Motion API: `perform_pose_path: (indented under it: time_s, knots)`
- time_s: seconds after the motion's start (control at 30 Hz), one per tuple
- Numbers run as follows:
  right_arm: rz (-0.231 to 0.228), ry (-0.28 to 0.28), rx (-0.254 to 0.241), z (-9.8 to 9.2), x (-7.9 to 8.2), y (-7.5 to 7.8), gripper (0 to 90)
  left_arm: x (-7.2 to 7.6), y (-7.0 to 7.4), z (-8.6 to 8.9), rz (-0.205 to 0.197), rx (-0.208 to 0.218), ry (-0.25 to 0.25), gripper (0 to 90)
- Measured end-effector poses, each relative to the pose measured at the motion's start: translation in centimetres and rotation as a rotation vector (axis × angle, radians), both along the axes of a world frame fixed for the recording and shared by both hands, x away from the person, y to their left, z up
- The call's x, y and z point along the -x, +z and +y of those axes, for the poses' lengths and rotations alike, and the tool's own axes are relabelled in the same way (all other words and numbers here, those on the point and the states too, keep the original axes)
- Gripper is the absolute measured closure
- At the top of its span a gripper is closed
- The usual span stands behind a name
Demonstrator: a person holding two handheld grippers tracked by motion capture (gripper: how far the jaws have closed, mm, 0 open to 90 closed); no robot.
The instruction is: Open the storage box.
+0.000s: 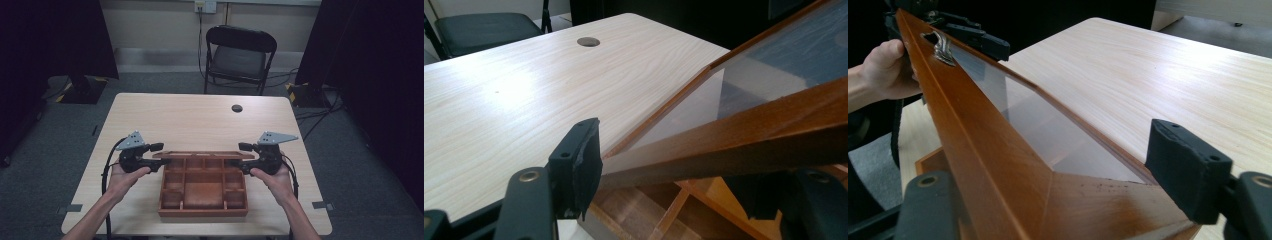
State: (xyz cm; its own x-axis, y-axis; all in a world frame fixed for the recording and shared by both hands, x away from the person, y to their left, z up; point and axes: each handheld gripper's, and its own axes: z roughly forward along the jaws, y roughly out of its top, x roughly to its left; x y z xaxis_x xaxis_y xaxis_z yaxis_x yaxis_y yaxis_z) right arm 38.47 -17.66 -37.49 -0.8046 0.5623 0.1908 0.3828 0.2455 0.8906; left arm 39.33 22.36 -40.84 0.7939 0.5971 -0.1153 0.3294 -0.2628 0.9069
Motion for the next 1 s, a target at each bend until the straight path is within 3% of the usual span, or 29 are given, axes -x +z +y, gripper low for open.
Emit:
perform_pose_path:
  time_s: [0.07,0.27,0.43,1.0]
  knots:
    - [-0.002,-0.009,-0.005,0.1,-0.2,0.0,27.2,-0.3,-0.1,-0.2,0.011,0.019,-0.004,34.0]
    - [0.001,-0.01,-0.015,0.1,-0.6,0.2,26.5,-0.4,0.1,-0.2,-0.005,0.017,-0.017,39.8]
    - [0.003,-0.002,-0.025,0.3,-1.1,0.4,26.2,-0.4,0.2,-0.4,-0.007,0.052,-0.026,44.9]
    - [0.006,-0.029,-0.034,0.5,-2.7,0.4,26.4,-1.5,0.7,-0.6,-0.002,0.047,-0.024,49.8]
